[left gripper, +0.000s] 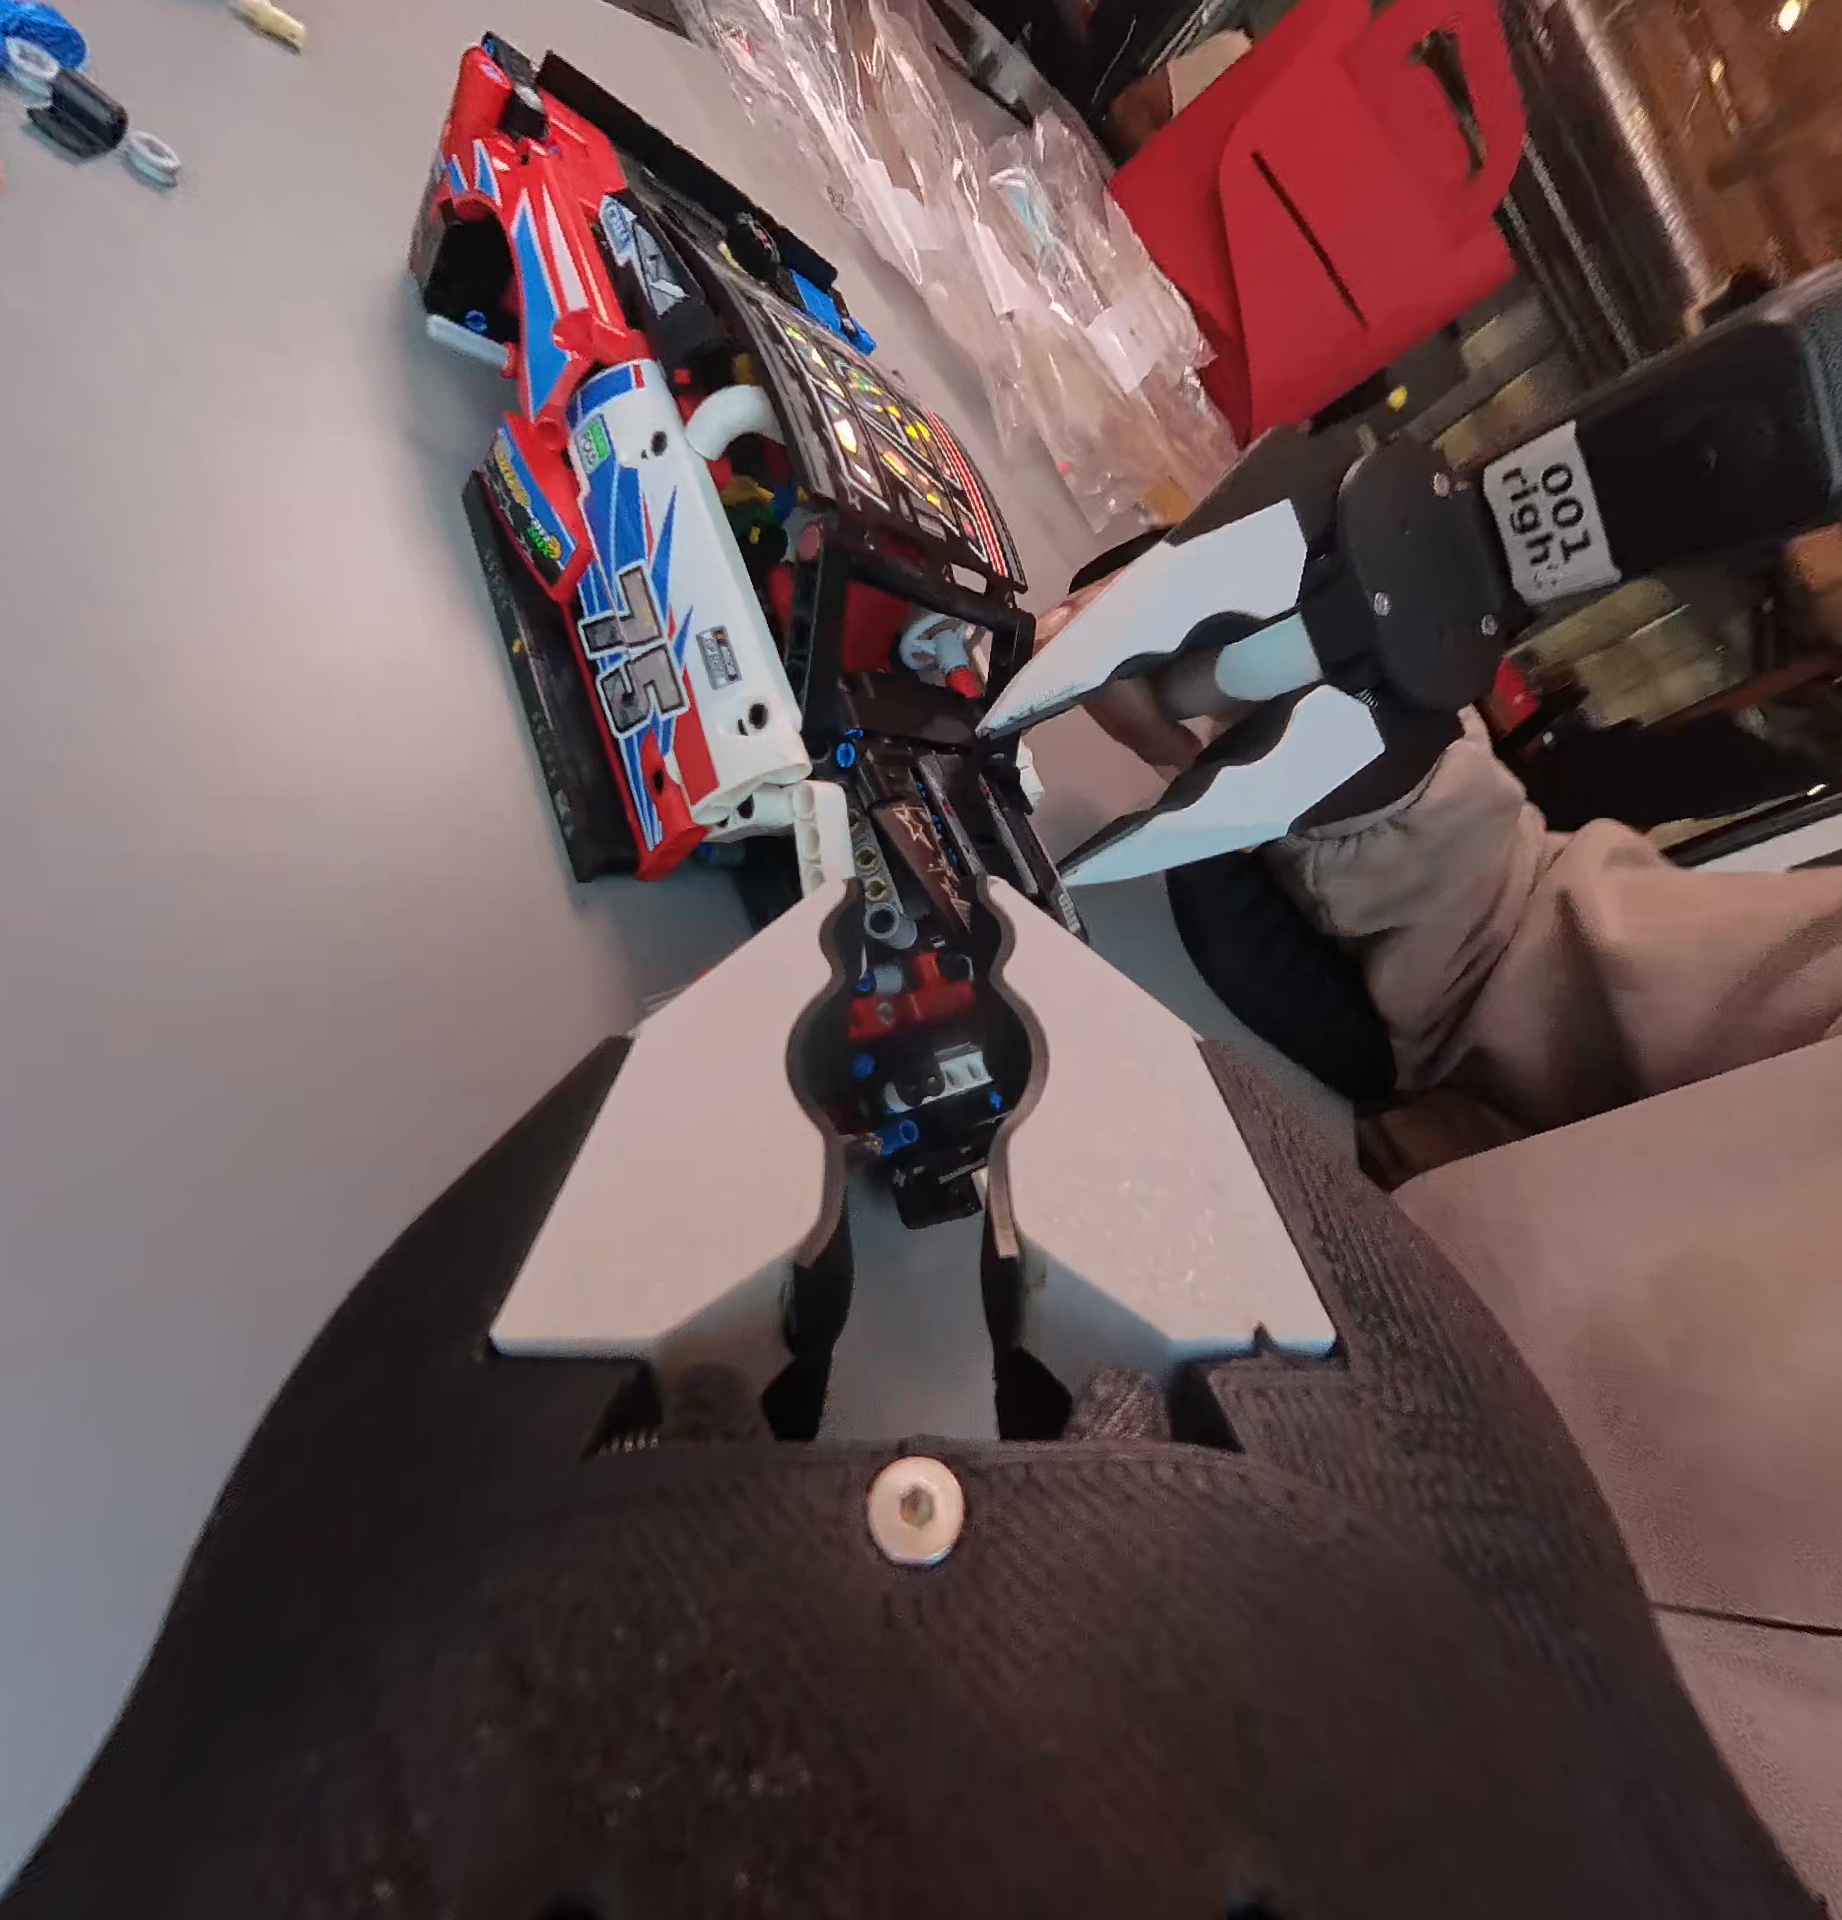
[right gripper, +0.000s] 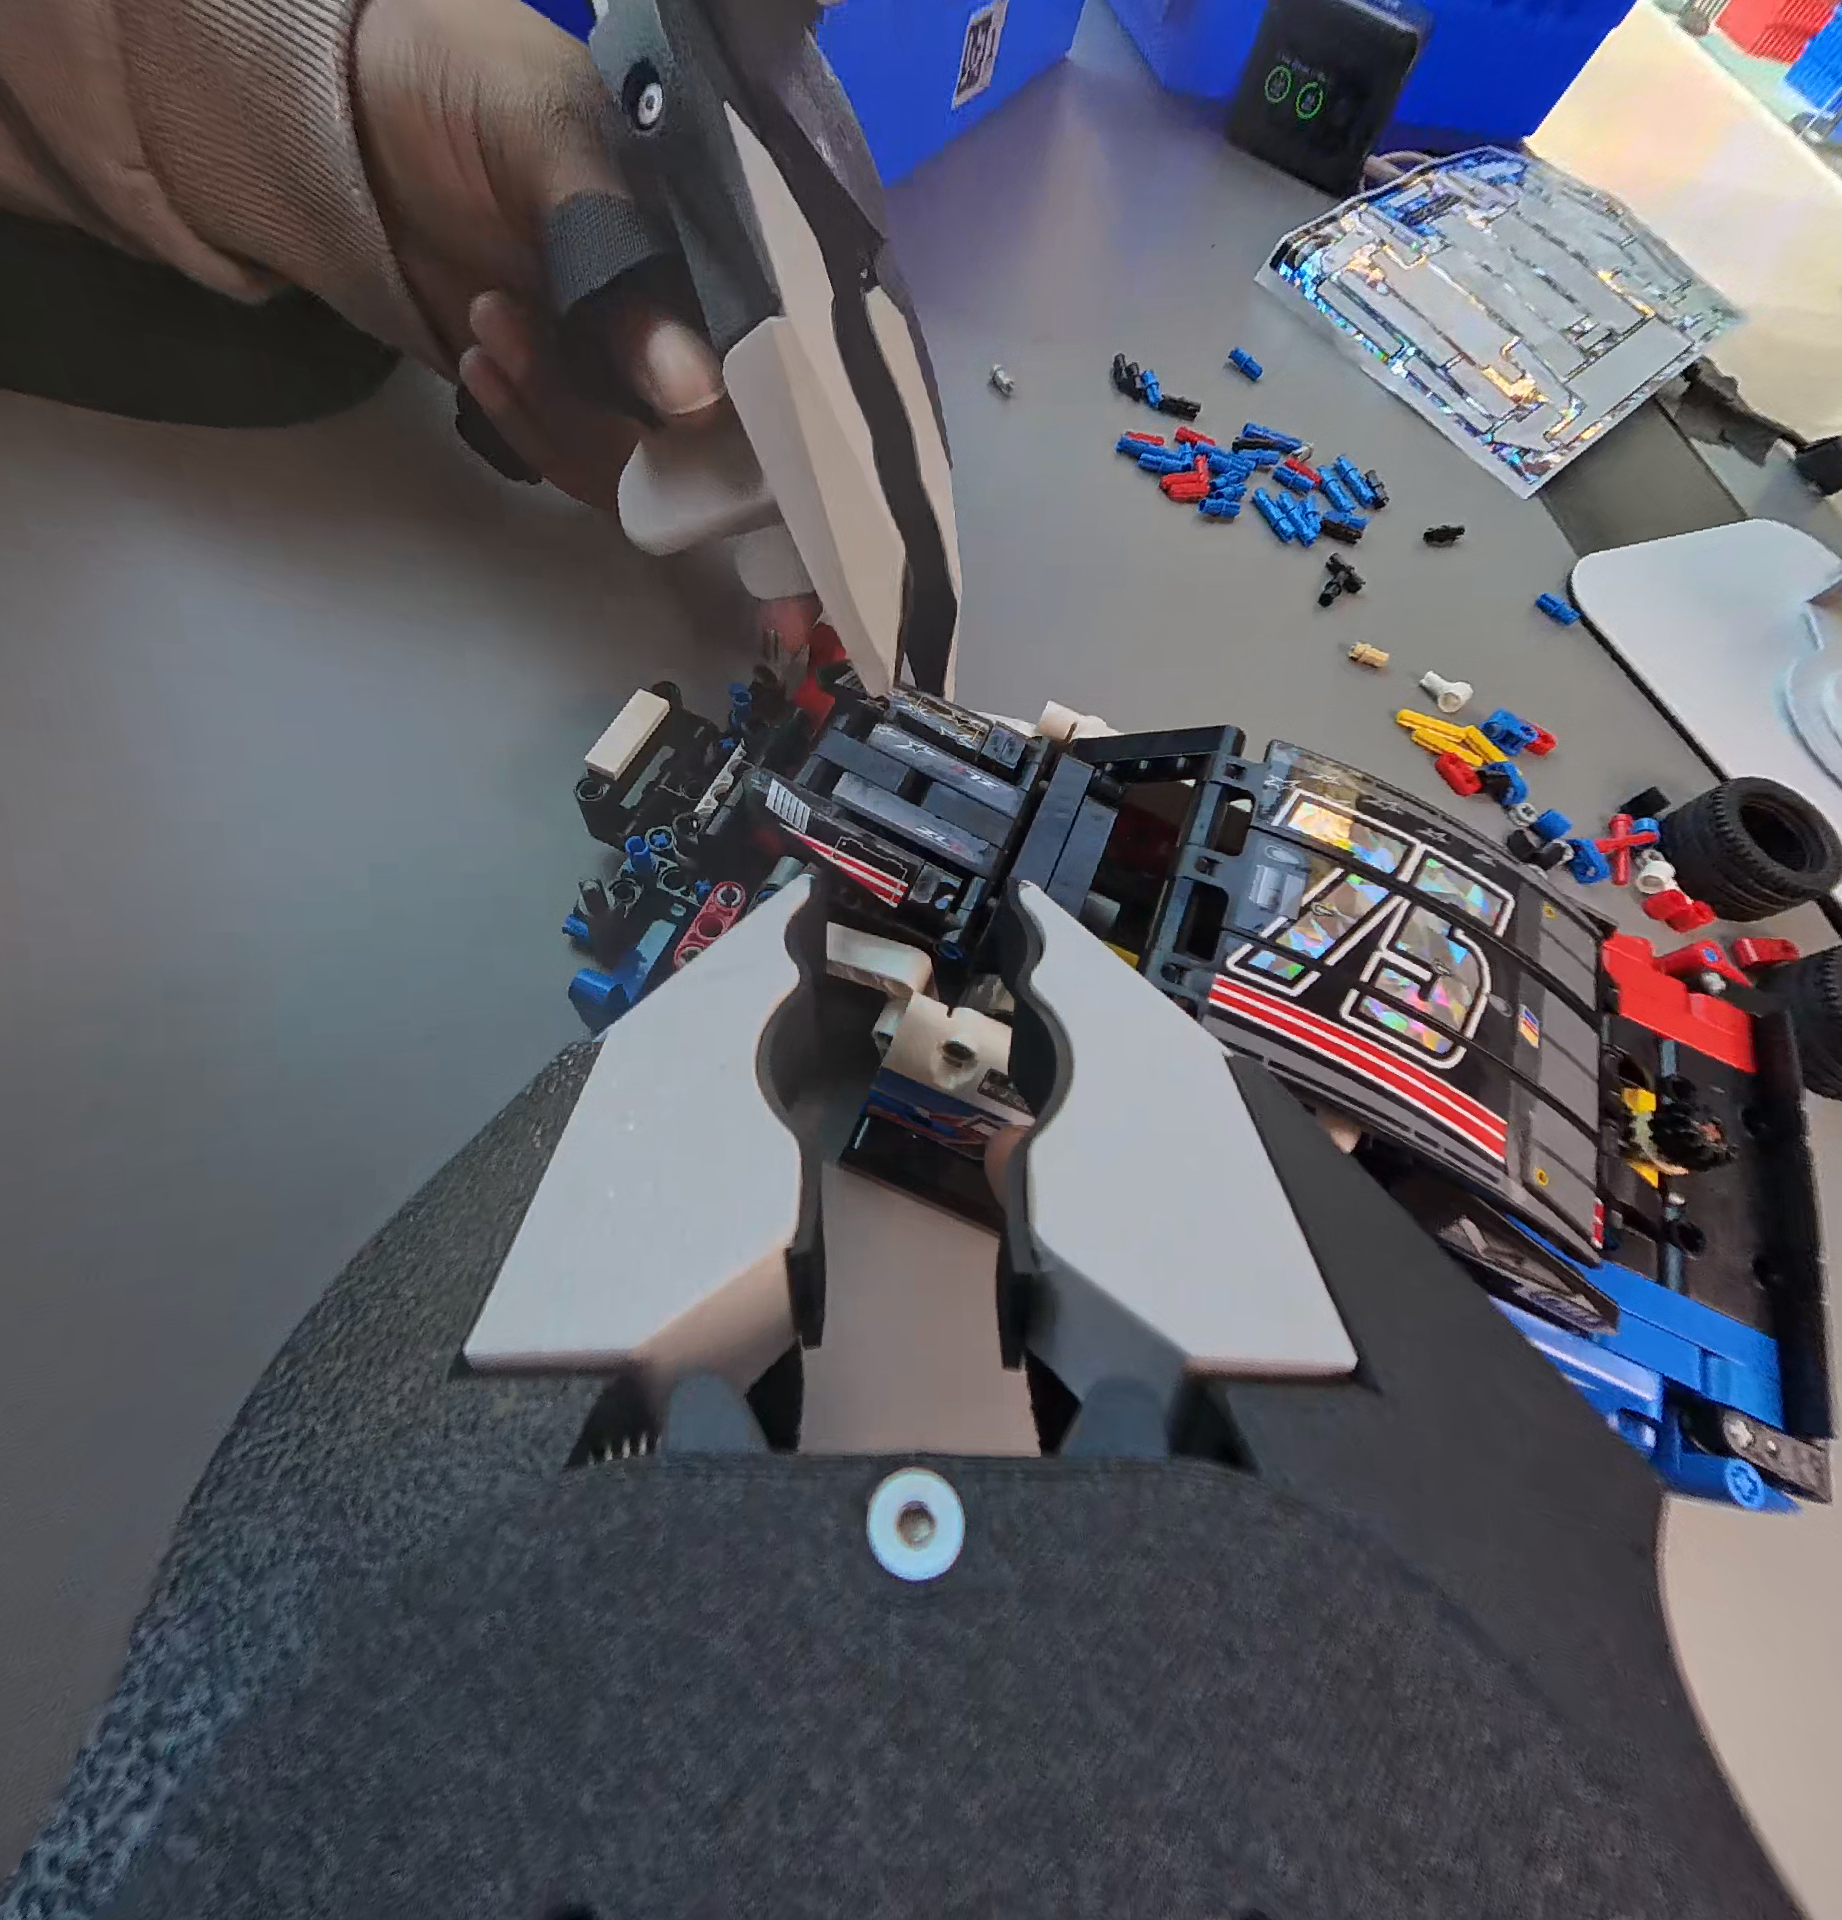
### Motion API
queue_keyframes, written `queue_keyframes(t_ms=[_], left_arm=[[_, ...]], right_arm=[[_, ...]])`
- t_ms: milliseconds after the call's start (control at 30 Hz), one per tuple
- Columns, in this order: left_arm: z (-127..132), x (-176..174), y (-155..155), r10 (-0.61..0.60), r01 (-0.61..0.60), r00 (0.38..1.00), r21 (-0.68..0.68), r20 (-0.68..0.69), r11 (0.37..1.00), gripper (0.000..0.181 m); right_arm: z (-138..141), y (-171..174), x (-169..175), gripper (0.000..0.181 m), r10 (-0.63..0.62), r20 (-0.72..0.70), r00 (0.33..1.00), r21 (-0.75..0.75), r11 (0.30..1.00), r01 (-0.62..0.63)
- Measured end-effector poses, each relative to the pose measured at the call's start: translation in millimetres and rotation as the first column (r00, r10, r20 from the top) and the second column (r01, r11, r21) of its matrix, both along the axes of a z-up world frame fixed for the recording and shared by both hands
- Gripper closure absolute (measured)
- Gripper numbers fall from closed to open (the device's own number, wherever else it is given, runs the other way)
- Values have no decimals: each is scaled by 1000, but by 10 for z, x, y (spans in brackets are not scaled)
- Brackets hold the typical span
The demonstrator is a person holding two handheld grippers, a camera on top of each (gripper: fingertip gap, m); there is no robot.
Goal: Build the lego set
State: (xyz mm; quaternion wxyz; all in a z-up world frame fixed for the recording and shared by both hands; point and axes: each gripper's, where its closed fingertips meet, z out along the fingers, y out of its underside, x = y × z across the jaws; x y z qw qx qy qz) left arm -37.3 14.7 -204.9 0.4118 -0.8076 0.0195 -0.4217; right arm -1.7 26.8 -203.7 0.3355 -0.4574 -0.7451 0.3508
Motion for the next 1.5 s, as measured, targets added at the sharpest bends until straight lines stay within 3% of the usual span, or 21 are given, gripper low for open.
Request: queue_keyframes(t_ms=[100, 433, 733, 1033, 1233, 1367, 1500], left_arm=[[-21, 42, -13, -43, 47, 988, 20, -145, 999, 166], [-41, 72, 38, -141, 135, 975, -48, -171, 990, 169], [-70, 69, 32, -191, 226, 904, 49, -383, 973, 169], [-59, 42, 53, -166, 184, 926, 22, -338, 983, 167], [13, 15, 59, -136, 143, 966, 20, -219, 989, 164], [31, -7, 59, -124, 126, 982, 6, -141, 992, 162], [34, 11, 43, -122, 127, 982, 20, -147, 992, 162]], right_arm=[[-2, -3, 4, 152, 14, 1, 1000, 0, 1000, -14], [3, 5, -23, 153, 47, -32, 998, -60, 997, -49], [7, 22, -30, 156, 35, -46, 998, -85, 996, -39], [1, 30, -46, 157, 23, -55, 998, -32, 999, -24], [-1, 36, -47, 158, 17, -58, 998, 13, 1000, -16], [-6, -13, -33, 154, 37, -58, 998, 121, 992, -30], [-32, 26, -52, 159, 30, -71, 997, 297, 955, -8]])
